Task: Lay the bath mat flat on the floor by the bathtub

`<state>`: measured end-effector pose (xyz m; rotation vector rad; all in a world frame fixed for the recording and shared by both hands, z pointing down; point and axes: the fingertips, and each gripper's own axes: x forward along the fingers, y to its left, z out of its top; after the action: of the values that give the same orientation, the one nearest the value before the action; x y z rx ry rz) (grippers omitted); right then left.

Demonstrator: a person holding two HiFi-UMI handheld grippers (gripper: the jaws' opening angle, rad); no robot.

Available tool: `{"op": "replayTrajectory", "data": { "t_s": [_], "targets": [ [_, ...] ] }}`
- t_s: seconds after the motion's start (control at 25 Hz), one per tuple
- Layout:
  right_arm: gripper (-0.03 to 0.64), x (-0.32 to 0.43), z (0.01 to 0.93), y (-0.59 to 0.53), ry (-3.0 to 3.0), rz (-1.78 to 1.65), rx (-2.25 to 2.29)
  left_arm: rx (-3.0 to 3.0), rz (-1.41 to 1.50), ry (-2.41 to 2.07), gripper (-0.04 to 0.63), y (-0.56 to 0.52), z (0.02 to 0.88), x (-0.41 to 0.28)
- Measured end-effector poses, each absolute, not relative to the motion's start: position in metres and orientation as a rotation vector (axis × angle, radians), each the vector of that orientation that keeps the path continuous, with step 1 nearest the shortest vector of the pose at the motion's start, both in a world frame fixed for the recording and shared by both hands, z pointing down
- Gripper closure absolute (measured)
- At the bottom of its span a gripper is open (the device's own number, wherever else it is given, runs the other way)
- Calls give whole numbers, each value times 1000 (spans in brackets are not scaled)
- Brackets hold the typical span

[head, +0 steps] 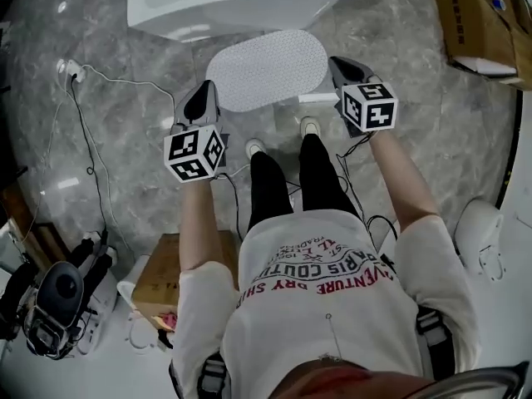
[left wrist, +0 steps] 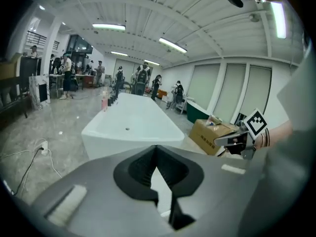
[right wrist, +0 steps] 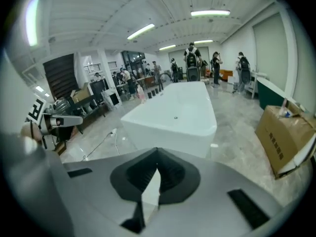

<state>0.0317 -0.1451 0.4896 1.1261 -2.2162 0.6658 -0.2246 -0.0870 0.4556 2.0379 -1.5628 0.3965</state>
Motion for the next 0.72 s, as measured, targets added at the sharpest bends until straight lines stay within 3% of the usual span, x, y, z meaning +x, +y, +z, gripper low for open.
{"op": "replayTrajectory", "data": {
  "t_s": [0.4, 0.72],
  "targets": [
    [609, -2, 245, -138, -2586, 216, 1203, 2305, 238, -1740, 584, -83, 224, -227],
    [611, 4, 167, -137, -2692, -44, 1241, 2477, 198, -1813, 584, -79, 146, -221]
  ]
}}
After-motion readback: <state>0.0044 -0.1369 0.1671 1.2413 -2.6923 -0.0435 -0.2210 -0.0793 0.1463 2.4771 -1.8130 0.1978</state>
